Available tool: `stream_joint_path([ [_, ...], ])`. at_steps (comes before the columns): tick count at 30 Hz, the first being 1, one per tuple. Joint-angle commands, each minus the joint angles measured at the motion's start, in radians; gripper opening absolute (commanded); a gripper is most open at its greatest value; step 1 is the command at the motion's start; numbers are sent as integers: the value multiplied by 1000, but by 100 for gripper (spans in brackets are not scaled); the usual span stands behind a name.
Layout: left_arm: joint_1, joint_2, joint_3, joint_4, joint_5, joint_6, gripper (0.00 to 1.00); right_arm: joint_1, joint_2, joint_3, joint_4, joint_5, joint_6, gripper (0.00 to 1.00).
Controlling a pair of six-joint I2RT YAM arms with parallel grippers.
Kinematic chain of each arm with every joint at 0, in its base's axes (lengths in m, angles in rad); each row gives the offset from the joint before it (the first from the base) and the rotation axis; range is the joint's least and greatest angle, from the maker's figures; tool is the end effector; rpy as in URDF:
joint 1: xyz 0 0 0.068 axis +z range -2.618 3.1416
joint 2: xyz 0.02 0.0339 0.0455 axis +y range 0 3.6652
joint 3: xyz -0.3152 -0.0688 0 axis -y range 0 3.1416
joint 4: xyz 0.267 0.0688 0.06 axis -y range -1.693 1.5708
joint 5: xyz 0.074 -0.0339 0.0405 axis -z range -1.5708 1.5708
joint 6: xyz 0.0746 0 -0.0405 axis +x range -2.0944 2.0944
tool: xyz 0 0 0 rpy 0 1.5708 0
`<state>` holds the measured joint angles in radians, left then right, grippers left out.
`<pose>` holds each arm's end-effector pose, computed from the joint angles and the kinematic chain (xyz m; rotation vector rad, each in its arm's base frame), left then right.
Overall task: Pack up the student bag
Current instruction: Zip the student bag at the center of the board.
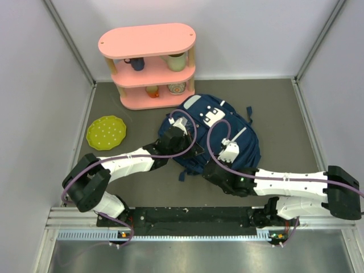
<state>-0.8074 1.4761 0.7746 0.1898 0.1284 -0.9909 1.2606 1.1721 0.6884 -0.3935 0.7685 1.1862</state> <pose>0.2433 -0.2681 0.2283 -0.1257 2.3188 -1.1561 0.1237 0.2161 0.2348 0.2358 2.1770 0.4380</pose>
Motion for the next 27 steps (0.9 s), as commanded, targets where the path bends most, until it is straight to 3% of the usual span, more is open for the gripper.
stream_joint_path([
  [1, -13, -50, 11, 122, 93, -6, 0, 5, 40, 48, 30, 70, -11, 36],
  [27, -15, -57, 11, 131, 108, -8, 0, -63, 181, 72, 94, 38, -56, 22],
])
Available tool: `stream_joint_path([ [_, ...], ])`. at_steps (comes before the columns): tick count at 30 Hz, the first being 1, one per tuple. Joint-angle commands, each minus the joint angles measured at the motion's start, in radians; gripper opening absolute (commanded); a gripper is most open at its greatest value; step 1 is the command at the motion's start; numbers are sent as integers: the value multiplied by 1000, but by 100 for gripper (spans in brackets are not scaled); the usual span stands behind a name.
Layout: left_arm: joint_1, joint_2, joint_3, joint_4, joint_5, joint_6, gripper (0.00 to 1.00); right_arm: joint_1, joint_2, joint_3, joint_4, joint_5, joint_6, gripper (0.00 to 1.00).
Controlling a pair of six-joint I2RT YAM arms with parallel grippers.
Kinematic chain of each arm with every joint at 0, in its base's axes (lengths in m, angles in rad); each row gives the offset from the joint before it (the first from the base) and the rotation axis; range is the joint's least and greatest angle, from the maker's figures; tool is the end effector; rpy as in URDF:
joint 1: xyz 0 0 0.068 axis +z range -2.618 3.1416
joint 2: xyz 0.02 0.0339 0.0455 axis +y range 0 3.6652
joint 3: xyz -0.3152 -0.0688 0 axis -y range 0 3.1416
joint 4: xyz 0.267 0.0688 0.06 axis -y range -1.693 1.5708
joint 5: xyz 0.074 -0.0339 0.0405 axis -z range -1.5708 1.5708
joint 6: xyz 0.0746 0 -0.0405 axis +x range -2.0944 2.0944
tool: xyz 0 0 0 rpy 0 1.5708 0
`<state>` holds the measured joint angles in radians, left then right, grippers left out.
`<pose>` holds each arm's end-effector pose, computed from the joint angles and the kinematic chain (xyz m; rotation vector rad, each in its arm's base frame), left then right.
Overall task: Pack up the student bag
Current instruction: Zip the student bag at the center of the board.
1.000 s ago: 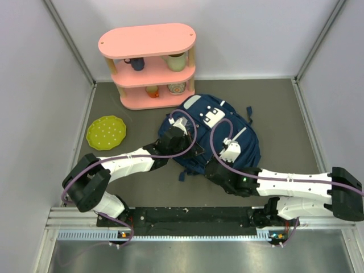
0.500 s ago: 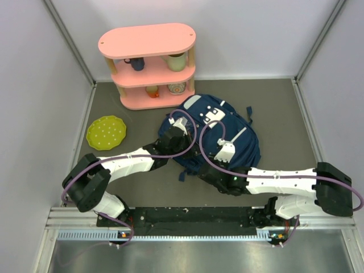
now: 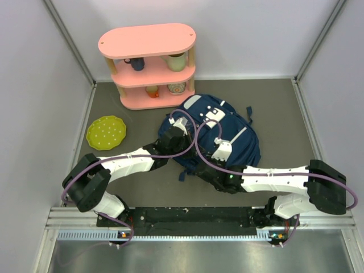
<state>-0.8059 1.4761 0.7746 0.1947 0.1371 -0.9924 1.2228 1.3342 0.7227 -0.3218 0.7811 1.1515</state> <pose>0.2434 -0.2684 0.2290 -0.1226 2.3172 -1.1673 0.1431 0.2404 0.2137 0.2180 2.1865 0.3308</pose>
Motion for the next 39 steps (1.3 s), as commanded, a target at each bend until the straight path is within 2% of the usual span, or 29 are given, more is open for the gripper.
stream_joint_path([
  [1, -15, -60, 8, 126, 98, -6, 0, -23, 22, 40, 23, 29, -22, 22],
  [3, -15, -62, 8, 126, 99, -6, 0, -25, 25, 35, 21, 32, -21, 21],
  [6, -15, -65, 6, 126, 101, -5, 0, -26, 28, 38, 21, 44, -59, 10],
  [10, -15, -68, 5, 124, 99, -3, 0, -26, 25, 43, -2, 72, -65, 8],
  [14, -15, -69, 2, 121, 98, 1, 0, -28, 22, 41, -3, 69, -81, 0],
  [23, 17, -74, 12, 71, 84, 61, 0, -28, -116, -22, 13, -6, -231, 0],
  [31, 157, -71, 3, 60, 234, 142, 0, -29, -334, -196, 17, -118, -265, 0],
  [39, 223, -69, 57, -70, 302, 320, 0, -29, -440, -240, 23, -120, -369, 0],
])
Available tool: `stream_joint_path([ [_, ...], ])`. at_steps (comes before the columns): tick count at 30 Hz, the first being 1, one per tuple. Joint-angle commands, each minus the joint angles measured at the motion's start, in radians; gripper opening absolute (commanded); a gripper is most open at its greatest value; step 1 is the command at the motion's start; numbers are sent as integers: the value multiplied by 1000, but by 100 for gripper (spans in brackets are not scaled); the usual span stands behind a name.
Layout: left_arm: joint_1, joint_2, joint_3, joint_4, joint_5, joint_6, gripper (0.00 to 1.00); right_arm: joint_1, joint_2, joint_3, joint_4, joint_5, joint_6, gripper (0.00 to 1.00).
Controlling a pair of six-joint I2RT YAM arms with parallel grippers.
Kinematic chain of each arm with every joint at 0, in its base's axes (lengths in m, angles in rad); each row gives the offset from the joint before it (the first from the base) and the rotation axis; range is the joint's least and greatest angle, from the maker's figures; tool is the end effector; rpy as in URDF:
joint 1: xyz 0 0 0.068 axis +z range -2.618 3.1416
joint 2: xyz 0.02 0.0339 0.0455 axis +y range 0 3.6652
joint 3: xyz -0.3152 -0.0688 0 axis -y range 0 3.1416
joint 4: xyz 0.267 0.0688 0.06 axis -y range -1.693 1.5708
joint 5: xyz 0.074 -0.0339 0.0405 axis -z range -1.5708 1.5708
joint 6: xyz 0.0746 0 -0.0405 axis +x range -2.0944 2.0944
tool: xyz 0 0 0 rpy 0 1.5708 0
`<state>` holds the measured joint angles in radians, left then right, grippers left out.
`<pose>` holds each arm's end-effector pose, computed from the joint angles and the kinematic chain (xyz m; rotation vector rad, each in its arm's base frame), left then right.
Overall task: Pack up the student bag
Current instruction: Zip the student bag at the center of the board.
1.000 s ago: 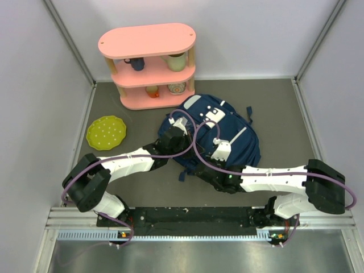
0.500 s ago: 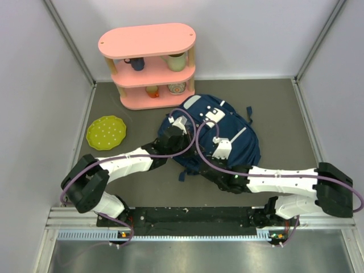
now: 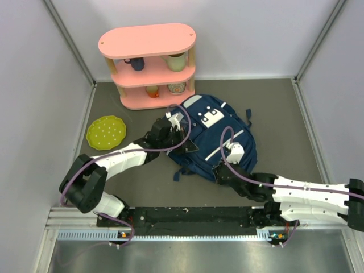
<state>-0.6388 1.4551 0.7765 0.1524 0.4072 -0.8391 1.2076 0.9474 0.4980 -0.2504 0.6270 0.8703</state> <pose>0.2653 -0.2338 0.2341 0.0424 2.3351 -1.2531 0.1139 0.1764 0.2209 -0.0409 2.1616 0.5058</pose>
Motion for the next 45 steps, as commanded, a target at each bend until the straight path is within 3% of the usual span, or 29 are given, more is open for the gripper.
stream_joint_path([
  [1, 77, -53, 70, -51, 31, 190, 0, -14, -61, -13, -47, 31, -103, 0],
  [9, 217, -62, 156, -307, 67, 414, 0, -22, -56, -35, 147, -148, -272, 0],
  [13, 223, -97, 117, -301, 90, 387, 34, -22, 13, -29, 243, -203, -272, 0],
  [14, 223, -126, 98, -298, 93, 376, 50, -22, 28, -26, 275, -216, -271, 0],
  [15, 223, -143, 60, -295, 81, 345, 59, -22, 48, -12, 281, -216, -271, 0],
  [16, 223, -163, 37, -287, 75, 327, 66, -23, 79, -4, 281, -213, -266, 0],
  [19, 222, -257, -61, -272, 56, 249, 72, -20, 116, 11, 284, -201, -271, 0],
  [23, 211, -419, -170, -234, 32, 155, 77, -26, 116, -1, 290, -187, -274, 0],
  [27, 156, -487, -220, -199, -7, 77, 80, -40, 97, -39, 293, -188, -271, 0],
  [30, 104, -475, -229, -160, -47, 29, 80, -52, 84, -59, 310, -213, -278, 0],
  [37, -25, -395, -290, 142, -195, -178, 80, -59, 36, -78, 313, -228, -287, 0],
  [45, -130, -311, -336, 272, -378, -344, 73, -62, -1, -88, 301, -227, -264, 0],
])
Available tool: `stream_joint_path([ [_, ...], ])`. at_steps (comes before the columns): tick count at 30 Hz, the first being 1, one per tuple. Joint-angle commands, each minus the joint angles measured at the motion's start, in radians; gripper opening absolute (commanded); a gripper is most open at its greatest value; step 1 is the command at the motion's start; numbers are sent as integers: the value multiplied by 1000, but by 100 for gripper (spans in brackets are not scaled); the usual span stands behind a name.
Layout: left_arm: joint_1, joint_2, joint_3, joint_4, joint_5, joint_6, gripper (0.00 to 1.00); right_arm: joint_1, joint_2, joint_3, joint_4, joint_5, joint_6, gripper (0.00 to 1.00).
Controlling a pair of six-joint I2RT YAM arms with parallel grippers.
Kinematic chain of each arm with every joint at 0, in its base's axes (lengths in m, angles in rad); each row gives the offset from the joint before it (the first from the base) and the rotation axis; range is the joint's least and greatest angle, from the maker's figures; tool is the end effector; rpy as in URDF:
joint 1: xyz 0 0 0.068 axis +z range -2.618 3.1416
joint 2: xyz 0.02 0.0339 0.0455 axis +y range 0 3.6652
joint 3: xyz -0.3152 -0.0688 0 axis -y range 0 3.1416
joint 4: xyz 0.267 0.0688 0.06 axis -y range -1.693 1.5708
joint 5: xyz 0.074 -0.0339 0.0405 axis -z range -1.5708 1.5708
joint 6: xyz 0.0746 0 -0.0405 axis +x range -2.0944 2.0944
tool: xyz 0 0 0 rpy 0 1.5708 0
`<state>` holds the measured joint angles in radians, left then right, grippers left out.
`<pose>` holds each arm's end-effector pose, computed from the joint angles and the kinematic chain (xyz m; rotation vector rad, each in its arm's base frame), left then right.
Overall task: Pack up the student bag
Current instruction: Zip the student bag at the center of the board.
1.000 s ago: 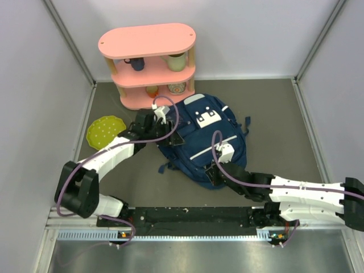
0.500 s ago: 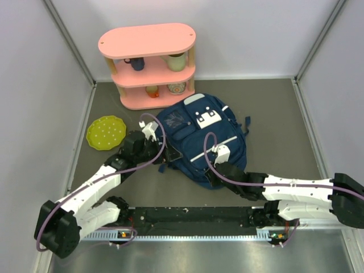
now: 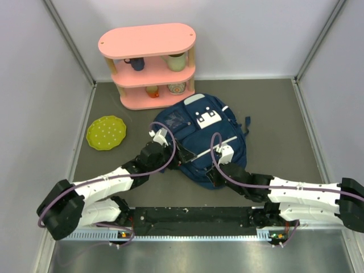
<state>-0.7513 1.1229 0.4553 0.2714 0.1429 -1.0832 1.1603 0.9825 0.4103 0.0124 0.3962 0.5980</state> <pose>0.1877 -0.1898 0.2224 -0.2620 2.2034 -1.2678 0.1154 0.1930 0.2057 -0.3645 2.1170 0.6368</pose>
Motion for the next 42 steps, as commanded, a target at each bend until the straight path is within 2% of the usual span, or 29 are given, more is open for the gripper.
stream_joint_path([
  [1, -19, 32, -15, 170, -126, -103, 70, -14, -45, -4, 38, 3, 8, 0],
  [3, -17, 46, -17, 195, -132, -112, 62, -13, -45, -5, 38, -2, 6, 0],
  [5, -19, 61, -3, 207, -134, -98, 48, -13, -45, -7, 41, -5, 3, 0],
  [6, -17, 66, 6, 200, -155, -86, 31, -13, -44, -8, 41, -10, 3, 0],
  [8, -16, 75, 45, 161, -167, -37, 14, -14, -39, -7, 38, -10, -6, 0],
  [9, -13, 72, 55, 105, -170, -21, 0, -14, -36, -5, 34, -8, -10, 0],
  [13, 10, 40, 74, 3, -160, 51, 0, -14, -31, -1, 12, 9, -32, 0],
  [17, 136, -6, 30, -37, -7, 143, 0, -13, -8, 21, -9, 24, -55, 0],
  [18, 165, -11, 25, -41, 77, 166, 0, -13, -1, 27, -9, 27, -66, 0],
  [21, 265, -26, 31, -112, 206, 267, 0, -13, 30, 50, -9, 38, -85, 0],
  [22, 305, -23, 42, -183, 234, 328, 0, -13, 47, 67, -9, 41, -95, 0],
  [24, 334, -20, 97, -263, 264, 403, 0, -13, 68, 90, -9, 52, -115, 0],
  [28, 395, 43, 187, -397, 427, 627, 0, -13, 126, 156, -9, 50, -150, 0],
  [29, 402, 61, 251, -511, 438, 664, 0, -13, 143, 163, -9, 47, -158, 0],
  [30, 406, 92, 275, -552, 442, 698, 0, -13, 153, 170, -9, 38, -171, 0],
  [33, 438, 98, 313, -598, 420, 723, 0, -13, 168, 188, -9, 14, -184, 0],
  [36, 440, 63, 284, -505, 441, 640, 10, -14, 168, 176, 18, 0, -182, 0],
  [38, 438, 42, 246, -447, 448, 554, 29, -13, 171, 163, 43, -5, -178, 0],
  [39, 438, 17, 231, -396, 445, 524, 35, -14, 182, 162, 47, -7, -173, 0],
  [40, 438, 5, 197, -374, 440, 476, 49, -14, 185, 163, 50, -11, -172, 0],
  [42, 438, -47, 168, -359, 388, 439, 60, -16, 196, 166, 49, -22, -168, 0],
])
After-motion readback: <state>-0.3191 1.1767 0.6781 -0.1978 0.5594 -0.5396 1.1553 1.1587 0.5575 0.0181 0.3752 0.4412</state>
